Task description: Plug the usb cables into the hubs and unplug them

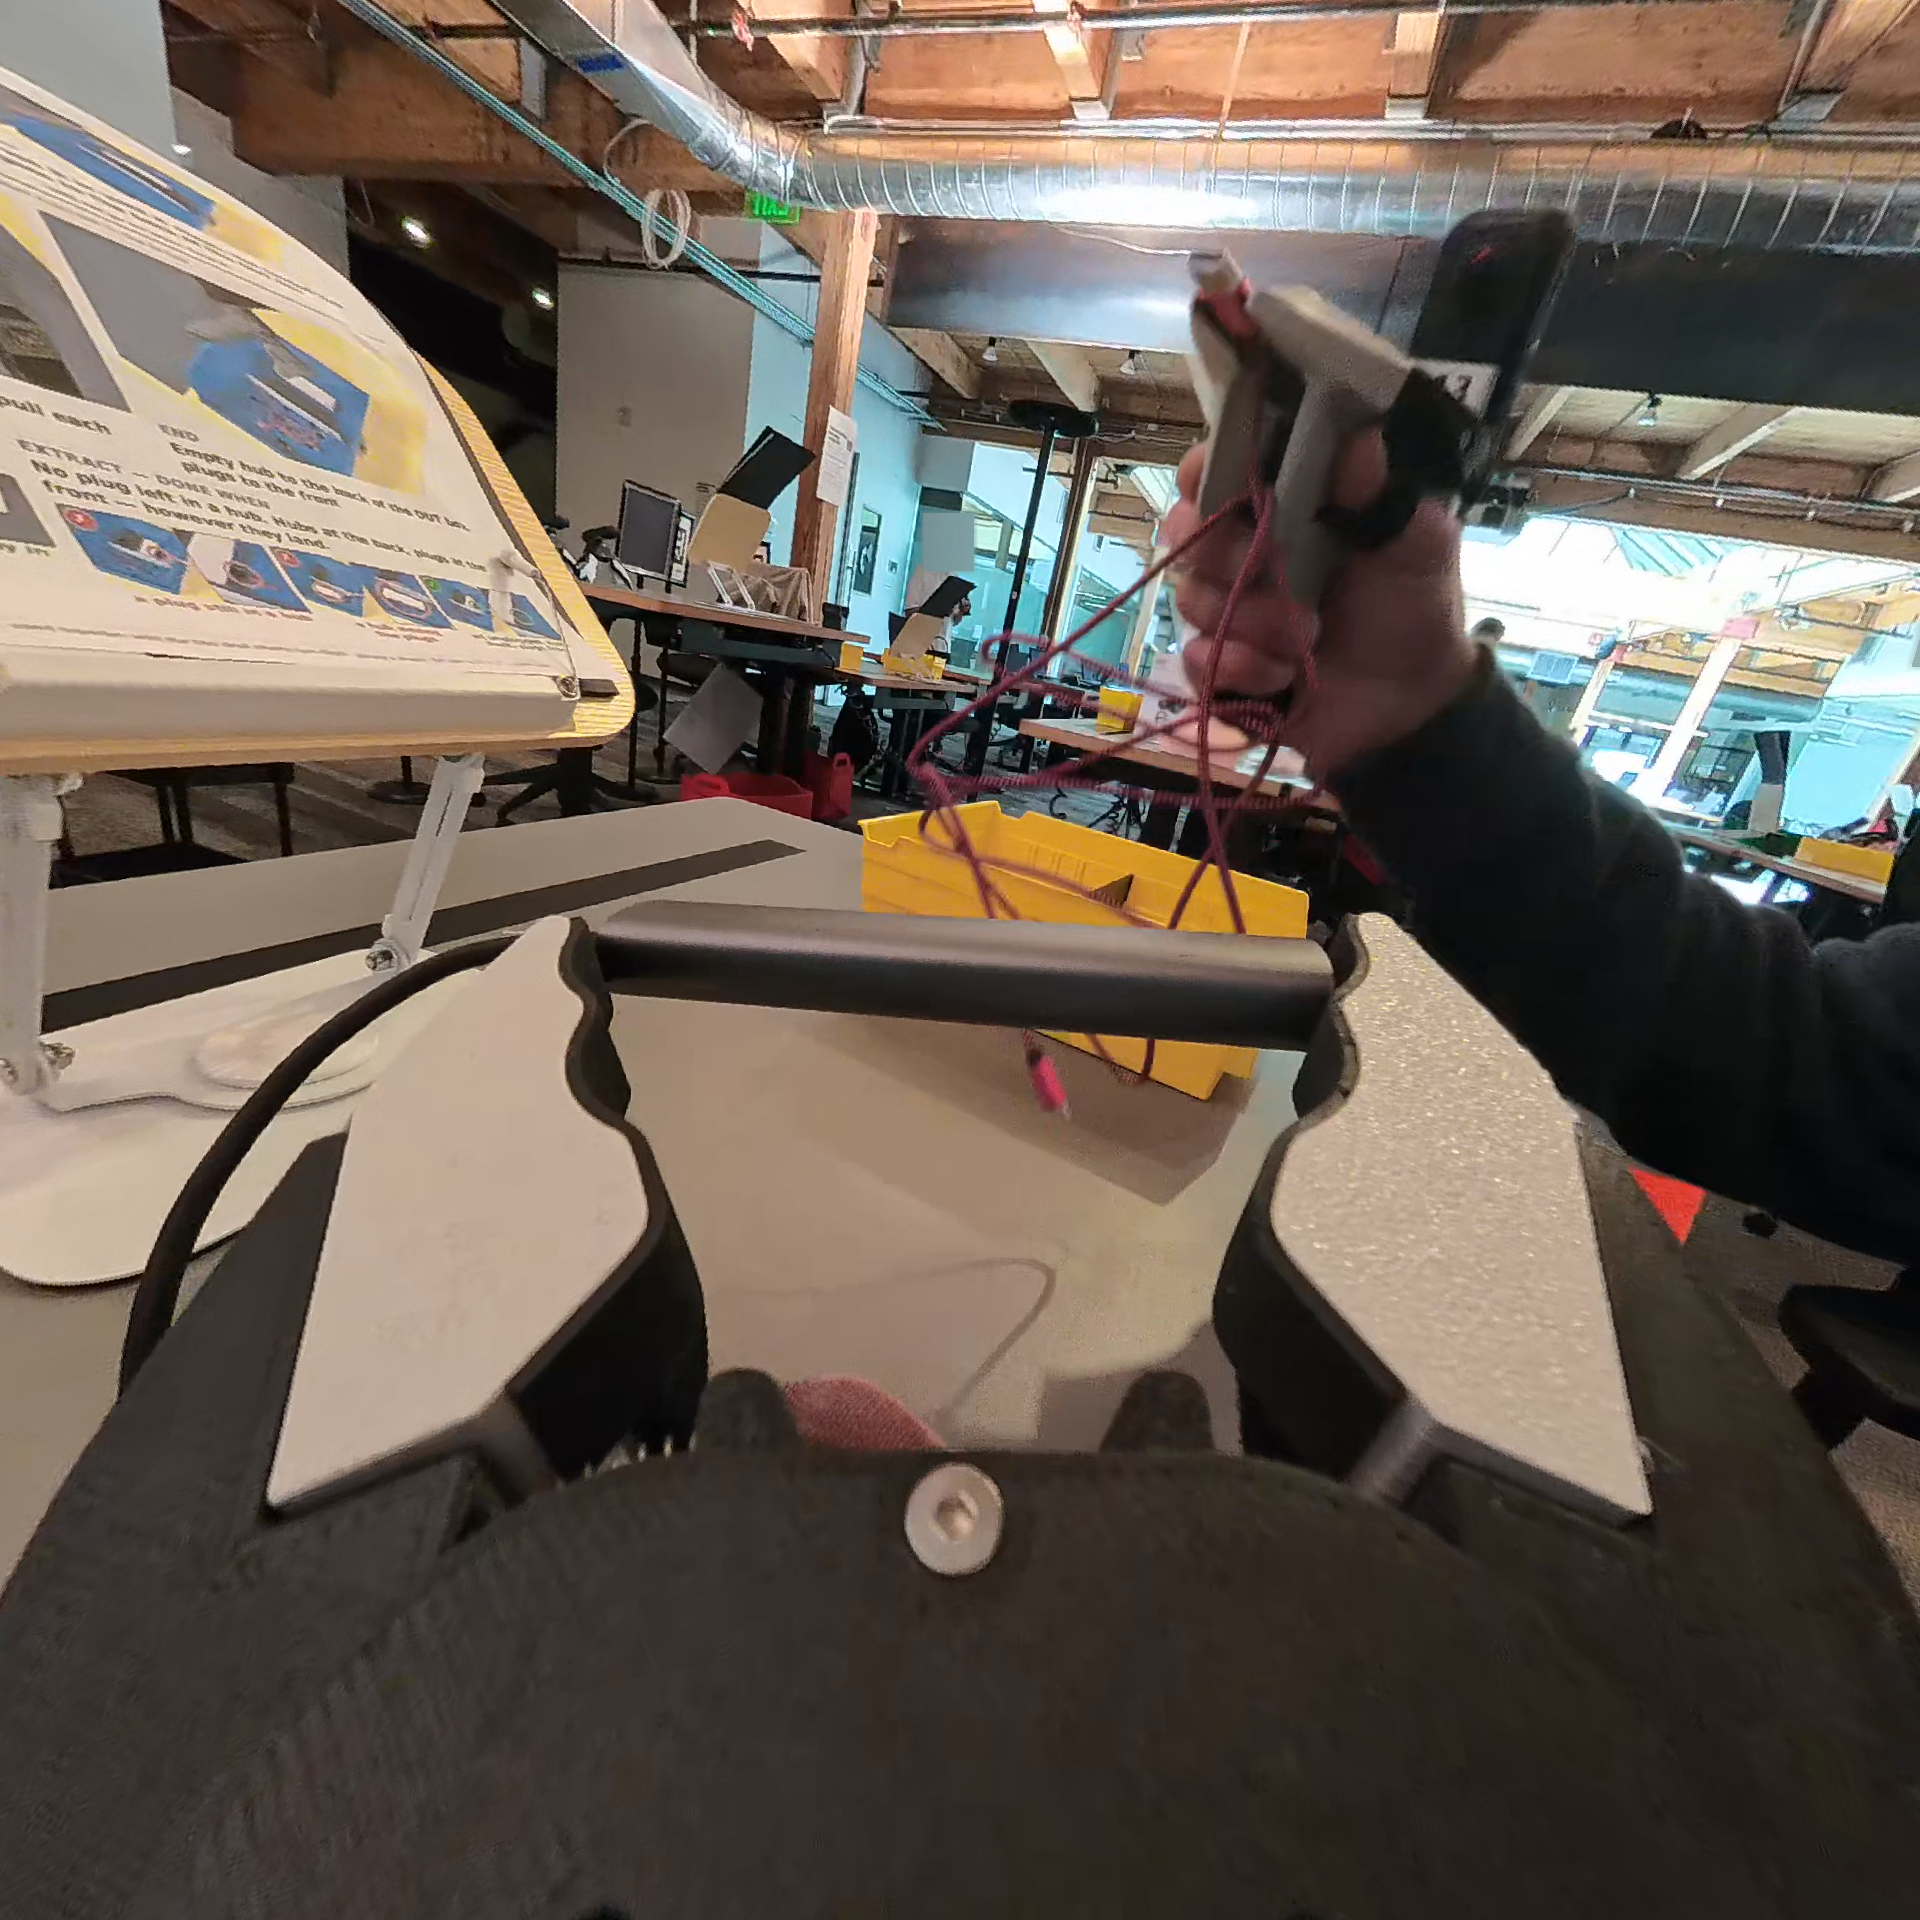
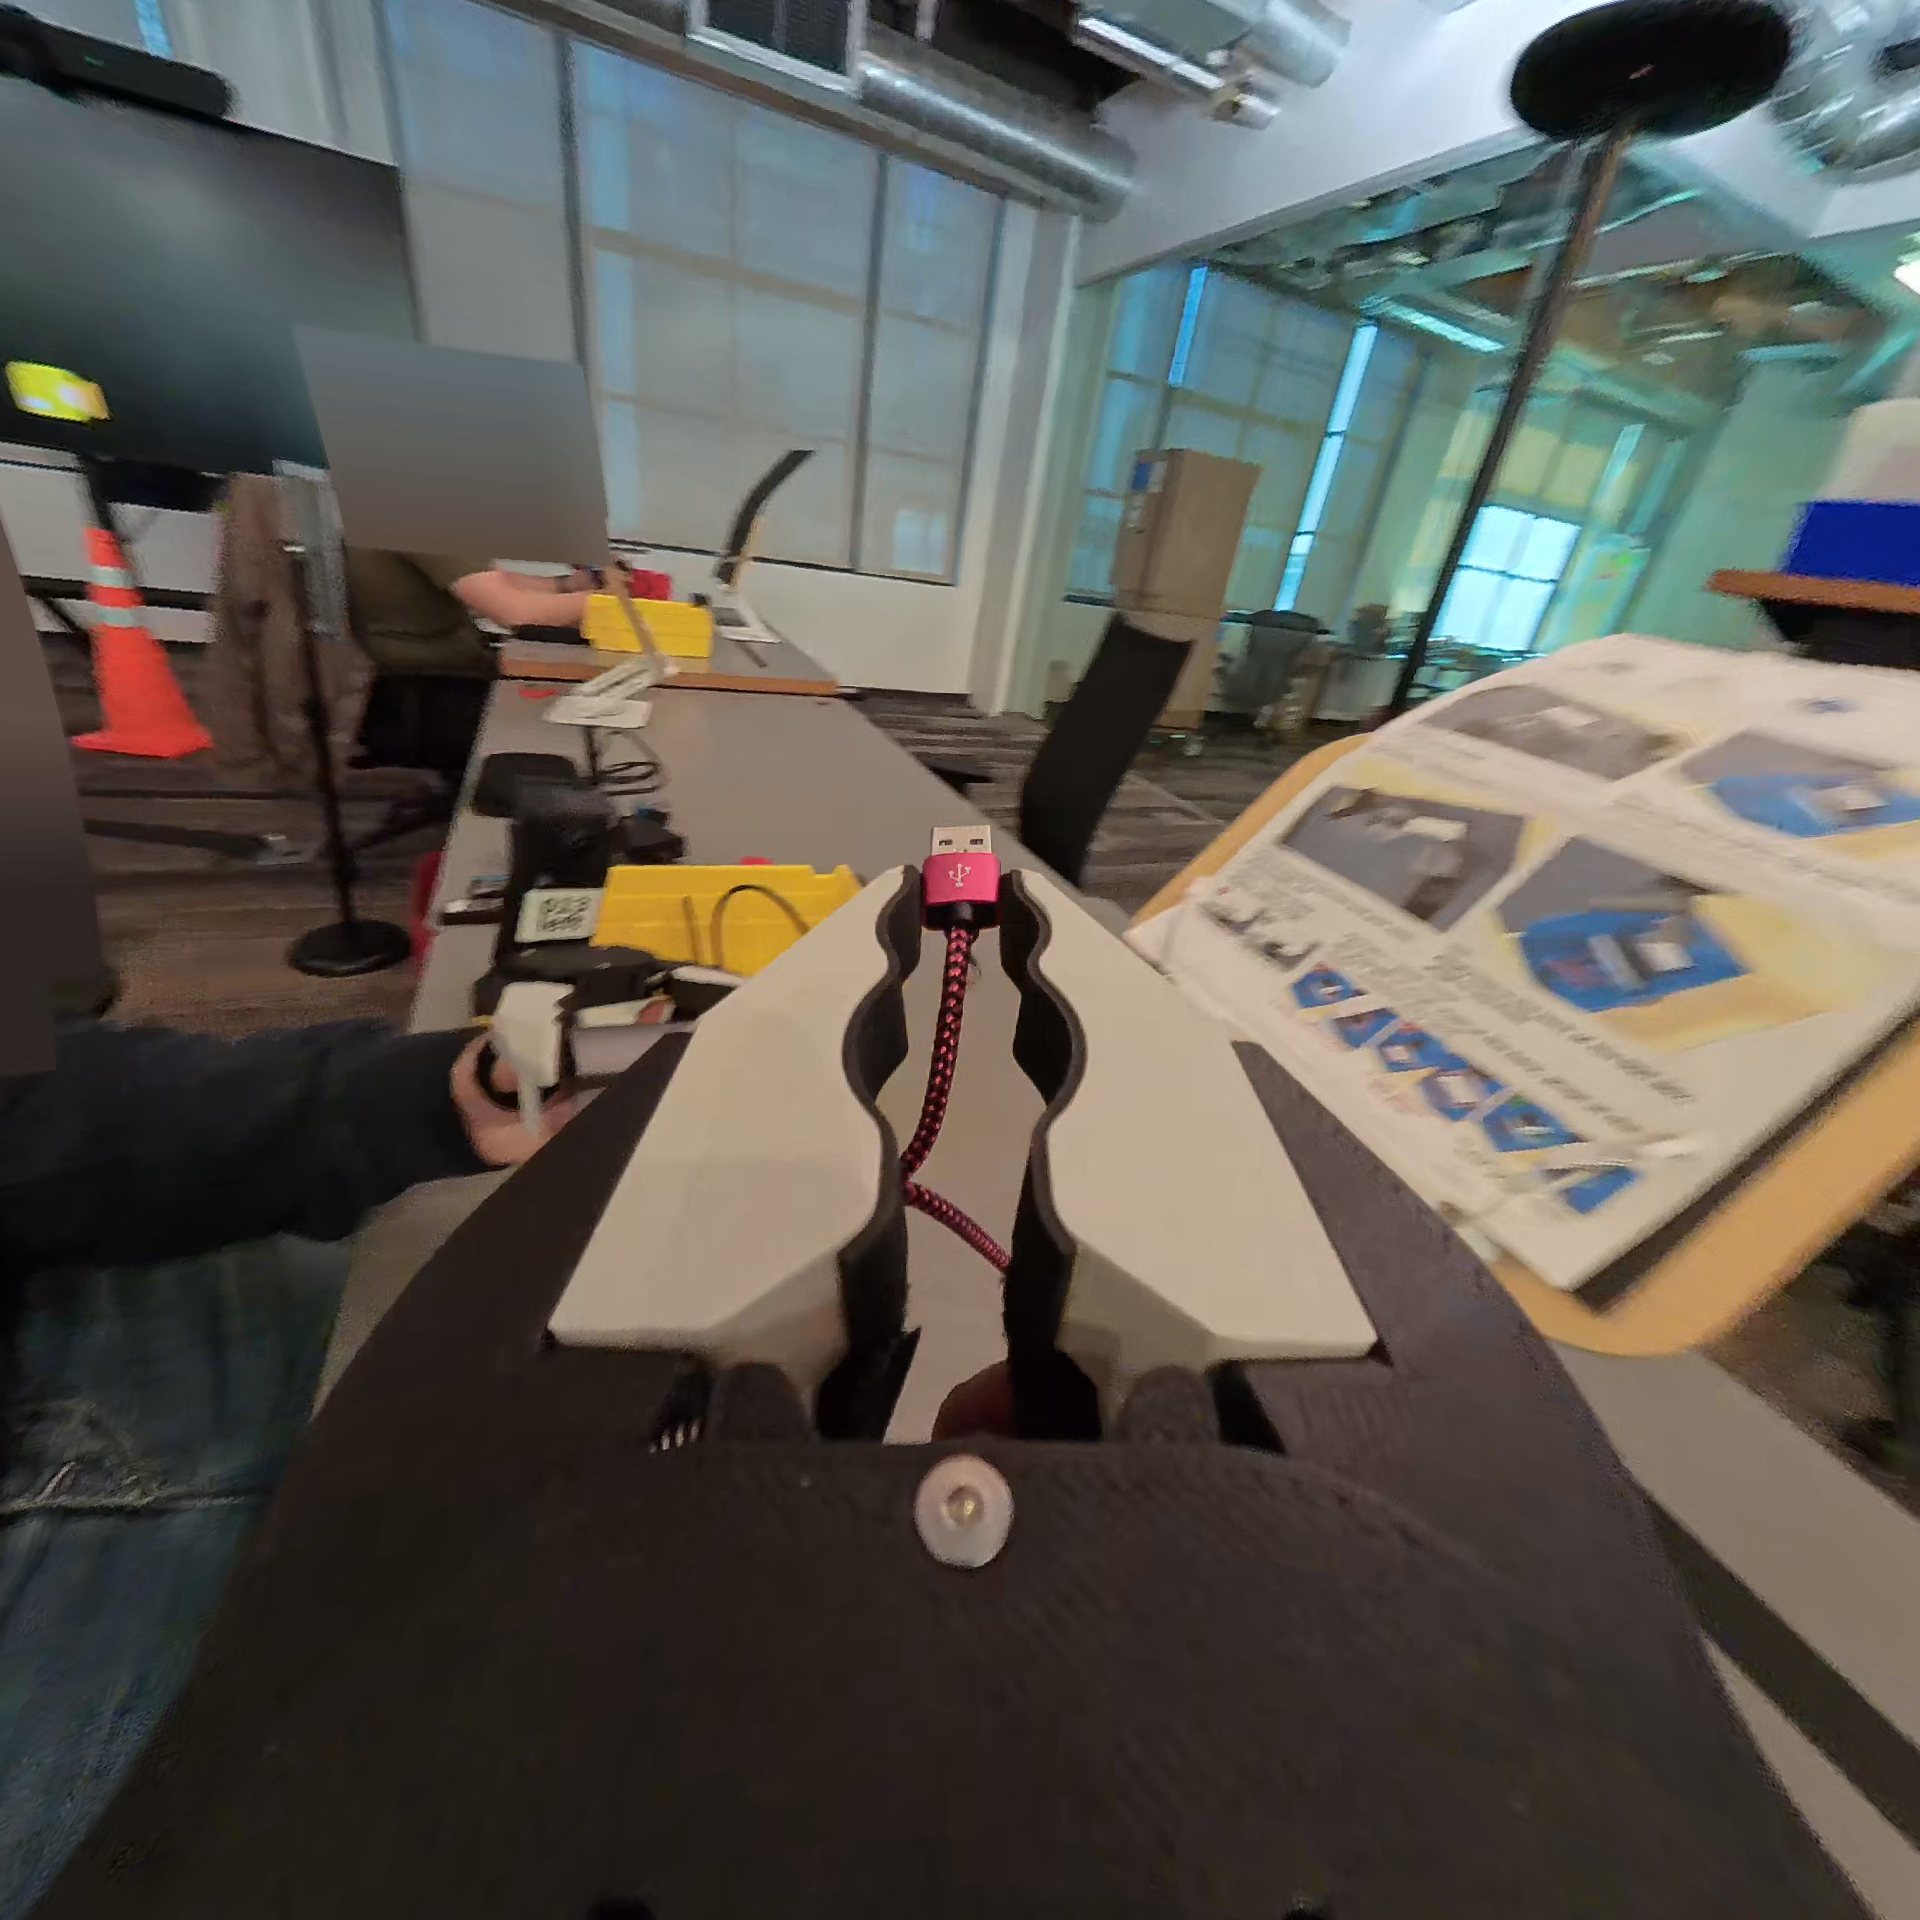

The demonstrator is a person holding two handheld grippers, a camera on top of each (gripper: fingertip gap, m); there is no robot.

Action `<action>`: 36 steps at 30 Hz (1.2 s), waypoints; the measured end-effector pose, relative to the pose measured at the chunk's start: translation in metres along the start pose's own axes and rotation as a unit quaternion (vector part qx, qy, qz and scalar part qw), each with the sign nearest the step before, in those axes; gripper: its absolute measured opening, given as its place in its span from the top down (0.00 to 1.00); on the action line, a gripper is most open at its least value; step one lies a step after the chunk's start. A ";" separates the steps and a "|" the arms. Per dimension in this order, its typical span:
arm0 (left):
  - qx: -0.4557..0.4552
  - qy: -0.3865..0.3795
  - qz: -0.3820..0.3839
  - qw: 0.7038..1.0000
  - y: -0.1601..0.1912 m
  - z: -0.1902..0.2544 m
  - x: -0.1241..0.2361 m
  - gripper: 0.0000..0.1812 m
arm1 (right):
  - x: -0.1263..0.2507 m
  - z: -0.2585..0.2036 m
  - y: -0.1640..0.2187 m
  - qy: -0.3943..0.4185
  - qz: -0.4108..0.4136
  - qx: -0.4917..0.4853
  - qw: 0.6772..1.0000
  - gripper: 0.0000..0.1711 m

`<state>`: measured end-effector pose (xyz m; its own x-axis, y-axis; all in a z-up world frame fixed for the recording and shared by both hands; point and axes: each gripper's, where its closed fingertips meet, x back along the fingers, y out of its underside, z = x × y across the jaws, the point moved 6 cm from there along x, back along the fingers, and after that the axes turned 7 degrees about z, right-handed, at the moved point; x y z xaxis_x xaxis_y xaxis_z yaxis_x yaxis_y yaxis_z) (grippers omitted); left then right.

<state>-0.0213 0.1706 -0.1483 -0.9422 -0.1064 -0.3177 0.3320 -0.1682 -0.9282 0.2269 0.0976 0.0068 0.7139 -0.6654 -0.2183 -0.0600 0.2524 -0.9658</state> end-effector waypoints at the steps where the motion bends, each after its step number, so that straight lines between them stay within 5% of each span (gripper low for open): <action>1: 0.000 0.000 0.001 1.000 0.000 0.000 0.000 0.31 | 0.005 0.005 -0.013 0.023 -0.001 0.012 1.000 0.92; 7: 0.006 0.003 0.004 1.000 0.000 -0.001 0.000 0.31 | 0.053 0.025 -0.095 0.146 0.001 0.092 0.985 0.92; 12: 0.013 0.007 0.001 1.000 0.003 0.000 -0.002 0.31 | 0.102 0.041 -0.119 0.274 -0.029 0.134 0.952 0.92; 26: 0.020 0.013 -0.009 1.000 0.009 0.003 -0.004 0.31 | 0.219 0.083 0.016 0.544 0.014 0.063 0.837 0.92; 36: 0.026 0.014 -0.017 0.999 0.016 0.001 -0.006 0.31 | 0.253 0.071 0.127 0.532 -0.189 -0.031 0.825 0.92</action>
<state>-0.0107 0.1674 -0.1609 -0.9537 -0.0718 -0.2922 0.3008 -0.2215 -0.9276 0.4496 0.0106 -0.1609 -0.3251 -0.9364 0.1323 -0.0320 -0.1290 -0.9911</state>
